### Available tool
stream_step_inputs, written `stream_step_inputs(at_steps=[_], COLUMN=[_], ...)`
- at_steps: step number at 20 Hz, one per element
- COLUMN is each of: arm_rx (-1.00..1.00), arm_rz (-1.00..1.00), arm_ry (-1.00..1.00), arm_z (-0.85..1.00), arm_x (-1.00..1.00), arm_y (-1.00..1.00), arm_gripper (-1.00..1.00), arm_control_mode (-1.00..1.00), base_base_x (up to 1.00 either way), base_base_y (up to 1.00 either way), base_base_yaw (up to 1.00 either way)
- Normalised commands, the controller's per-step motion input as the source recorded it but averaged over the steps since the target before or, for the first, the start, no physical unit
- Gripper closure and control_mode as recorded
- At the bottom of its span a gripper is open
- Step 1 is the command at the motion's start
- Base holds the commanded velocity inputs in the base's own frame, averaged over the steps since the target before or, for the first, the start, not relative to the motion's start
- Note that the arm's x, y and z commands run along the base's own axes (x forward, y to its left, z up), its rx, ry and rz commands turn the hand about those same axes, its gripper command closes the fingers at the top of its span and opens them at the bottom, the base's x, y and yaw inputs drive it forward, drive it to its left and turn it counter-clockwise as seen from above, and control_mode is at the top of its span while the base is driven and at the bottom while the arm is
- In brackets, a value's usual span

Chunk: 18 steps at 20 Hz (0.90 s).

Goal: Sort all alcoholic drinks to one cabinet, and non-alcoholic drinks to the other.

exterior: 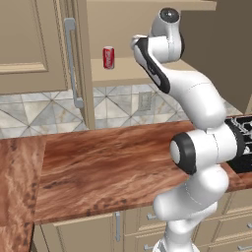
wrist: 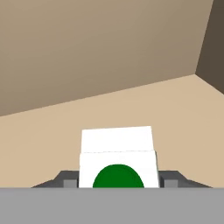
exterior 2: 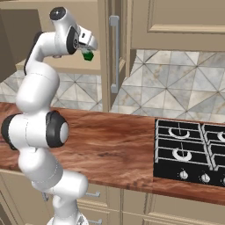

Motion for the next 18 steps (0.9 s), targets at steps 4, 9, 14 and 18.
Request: stream_step_inputs(at_steps=[4,9,14,18], arm_rx=[0.04,0.05,0.05,0.02], arm_rz=[-0.04,-0.01,0.00,0.00], arm_ry=[0.00,0.00,0.00,0.00], arm_z=[-0.11,0.00,-0.02,-0.09], arm_x=[0.32,0.05,0.06,0.22], arm_y=[-0.01,-0.03,-0.09,-0.13], arm_gripper=[-1.00,-1.00,-1.00,-1.00], arm_control_mode=[-1.00,-1.00,-1.00,-1.00], base_base_x=[0.00,0.00,0.00,0.00], base_base_y=[0.00,0.00,0.00,0.00], base_base_yaw=[0.00,0.00,0.00,0.00])
